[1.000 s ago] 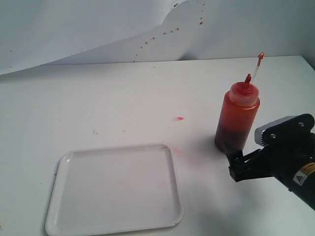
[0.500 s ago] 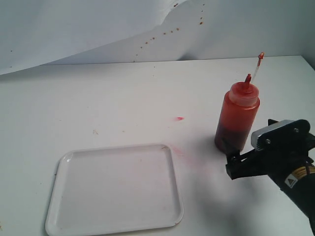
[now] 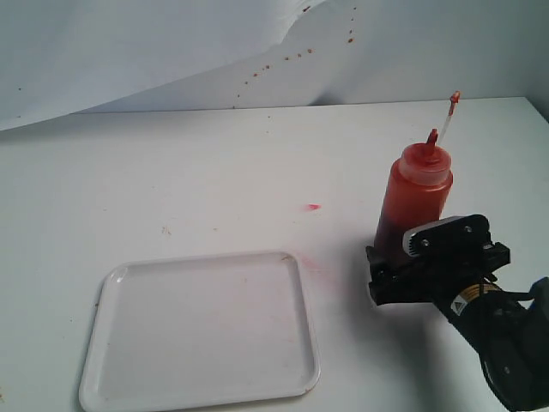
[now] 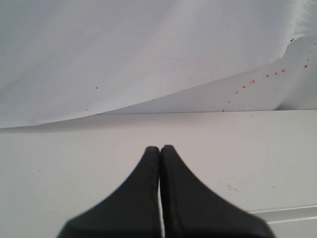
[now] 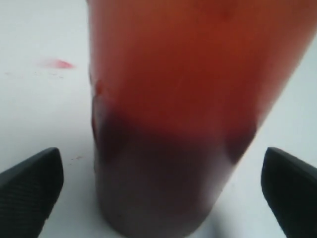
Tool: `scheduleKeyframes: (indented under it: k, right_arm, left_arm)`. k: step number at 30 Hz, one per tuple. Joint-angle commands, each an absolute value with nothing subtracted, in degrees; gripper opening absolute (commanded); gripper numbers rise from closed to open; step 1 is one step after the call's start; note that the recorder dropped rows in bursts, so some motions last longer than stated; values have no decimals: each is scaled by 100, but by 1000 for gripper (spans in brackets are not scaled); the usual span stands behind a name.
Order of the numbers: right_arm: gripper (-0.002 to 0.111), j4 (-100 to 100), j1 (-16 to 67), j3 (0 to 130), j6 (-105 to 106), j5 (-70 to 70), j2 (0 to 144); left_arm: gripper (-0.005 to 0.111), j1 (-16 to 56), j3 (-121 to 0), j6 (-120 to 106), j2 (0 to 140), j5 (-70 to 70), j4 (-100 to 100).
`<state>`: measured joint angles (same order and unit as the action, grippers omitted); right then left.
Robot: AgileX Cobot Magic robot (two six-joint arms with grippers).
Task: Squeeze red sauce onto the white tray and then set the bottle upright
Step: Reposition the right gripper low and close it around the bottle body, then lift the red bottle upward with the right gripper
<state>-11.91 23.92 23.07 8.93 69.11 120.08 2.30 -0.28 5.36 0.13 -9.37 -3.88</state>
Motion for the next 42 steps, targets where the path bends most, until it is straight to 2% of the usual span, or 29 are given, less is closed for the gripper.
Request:
scheduleKeyframes:
  k: [1,11,36,42]
  right_arm:
    - [104,-1275,2403,2621,893,6996,12285]
    - [104,-1564,2393,3148,893,6996,12450]
    - [104,-1877,2393,3319,847,6996,12459]
    - [104,-1843,2393,3675,847,6472,12459]
  left_arm:
    - [0,232,0,546,0,-923,-354]
    - [0,232,0,546,0,-923,-354]
    - [0,232,0,546,0,-923,-354]
    - [0,232,0,546,0,-923,-354]
